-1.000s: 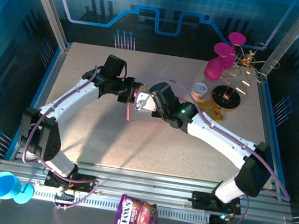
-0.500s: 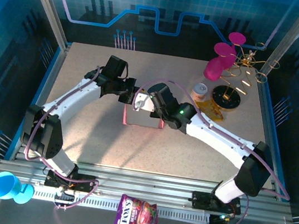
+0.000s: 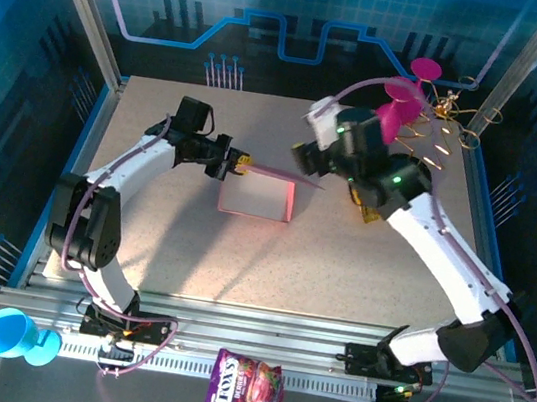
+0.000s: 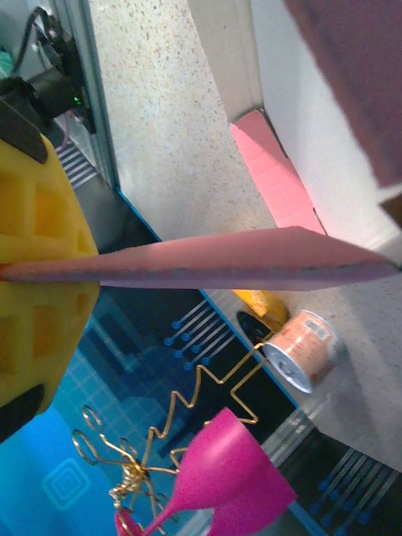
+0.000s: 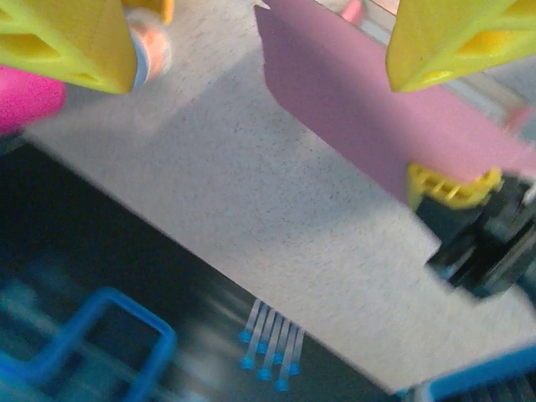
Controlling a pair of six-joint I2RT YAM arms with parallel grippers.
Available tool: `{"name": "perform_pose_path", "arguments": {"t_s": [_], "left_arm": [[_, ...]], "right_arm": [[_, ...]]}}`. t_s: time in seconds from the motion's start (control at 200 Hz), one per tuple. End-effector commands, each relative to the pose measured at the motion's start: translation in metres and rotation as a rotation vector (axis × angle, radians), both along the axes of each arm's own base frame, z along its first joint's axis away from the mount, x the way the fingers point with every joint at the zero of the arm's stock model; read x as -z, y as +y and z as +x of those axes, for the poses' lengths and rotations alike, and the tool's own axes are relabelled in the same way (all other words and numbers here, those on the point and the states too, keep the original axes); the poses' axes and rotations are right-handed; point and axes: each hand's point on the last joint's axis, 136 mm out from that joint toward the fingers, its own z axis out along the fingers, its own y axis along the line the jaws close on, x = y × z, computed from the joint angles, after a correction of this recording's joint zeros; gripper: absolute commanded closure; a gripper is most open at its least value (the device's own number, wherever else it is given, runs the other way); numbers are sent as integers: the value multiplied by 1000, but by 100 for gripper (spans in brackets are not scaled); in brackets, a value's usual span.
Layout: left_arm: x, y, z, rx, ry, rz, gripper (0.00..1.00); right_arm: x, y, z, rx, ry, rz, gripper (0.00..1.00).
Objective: Fold the paper box
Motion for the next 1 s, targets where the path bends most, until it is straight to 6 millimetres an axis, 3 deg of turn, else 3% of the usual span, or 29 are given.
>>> {"name": "perform_pose_path", "arguments": {"t_s": [0.0,0.15,0.285,0.57,0.755,0.996], "left_arm": [[-22,-14,-1,147,-131,-111,100],[-41,-17,-7,224,-216,-126,100],[-43,-17,-14,239,-225,-132,100],[-38,-17,-15,246,-221,-136,100],[-39,-17,-12,243,-220,-137,100],[-35,-17,-9,236,-210,-135,100]], "right_arm": [[34,-33,3,229,310,246,22],[72,-62,12,389,584,388,25],[100,-68,12,443,754,387,27],[147,-47,13,381,955,361,30],[159,-32,19,334,1011,412,36],[167,-20,12,304,1081,471,49]]}}
